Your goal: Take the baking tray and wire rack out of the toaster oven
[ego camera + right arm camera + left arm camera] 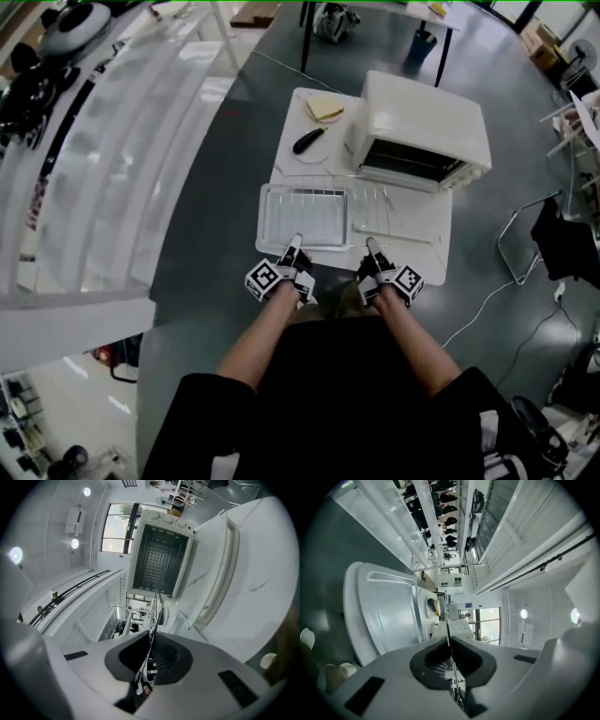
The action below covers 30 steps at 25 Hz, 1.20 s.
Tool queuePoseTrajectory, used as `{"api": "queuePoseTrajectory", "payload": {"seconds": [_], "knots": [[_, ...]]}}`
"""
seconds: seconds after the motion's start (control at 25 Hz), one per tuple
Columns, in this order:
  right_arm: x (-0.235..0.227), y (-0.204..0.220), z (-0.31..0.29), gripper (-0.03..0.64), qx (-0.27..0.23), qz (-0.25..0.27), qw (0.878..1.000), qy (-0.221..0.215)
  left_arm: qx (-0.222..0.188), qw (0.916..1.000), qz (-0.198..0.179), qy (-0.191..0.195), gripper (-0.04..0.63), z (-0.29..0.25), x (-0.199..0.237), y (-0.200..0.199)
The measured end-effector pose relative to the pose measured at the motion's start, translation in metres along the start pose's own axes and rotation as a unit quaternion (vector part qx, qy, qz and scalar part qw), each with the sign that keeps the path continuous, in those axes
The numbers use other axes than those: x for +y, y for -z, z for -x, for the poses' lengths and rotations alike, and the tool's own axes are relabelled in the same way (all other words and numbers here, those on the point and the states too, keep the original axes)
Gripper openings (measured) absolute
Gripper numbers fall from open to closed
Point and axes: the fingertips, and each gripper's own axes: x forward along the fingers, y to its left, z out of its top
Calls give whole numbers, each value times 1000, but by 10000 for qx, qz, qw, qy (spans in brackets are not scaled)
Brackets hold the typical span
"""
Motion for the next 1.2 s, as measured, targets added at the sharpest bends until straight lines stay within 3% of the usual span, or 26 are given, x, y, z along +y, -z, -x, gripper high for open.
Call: {"api": "queuePoseTrajectory", "payload": {"seconds": [0.32,0.76,1.0,1.2], "knots": [[1,68,-54,33,513,-107,9986,-4,-463,9986,-1,-255,21,39,26,-71],[-44,86,-68,35,569,-300,9967,497,152,9962,-42,-861,21,34,75,-82],[-63,90,-84,41,744,-251,9947,658,211,9914,95,-1288,21,31,101,-85],[-76,99,-81,93,1240,467,9802,1470,178,9873,224,-1565,21,32,110,-86]]}}
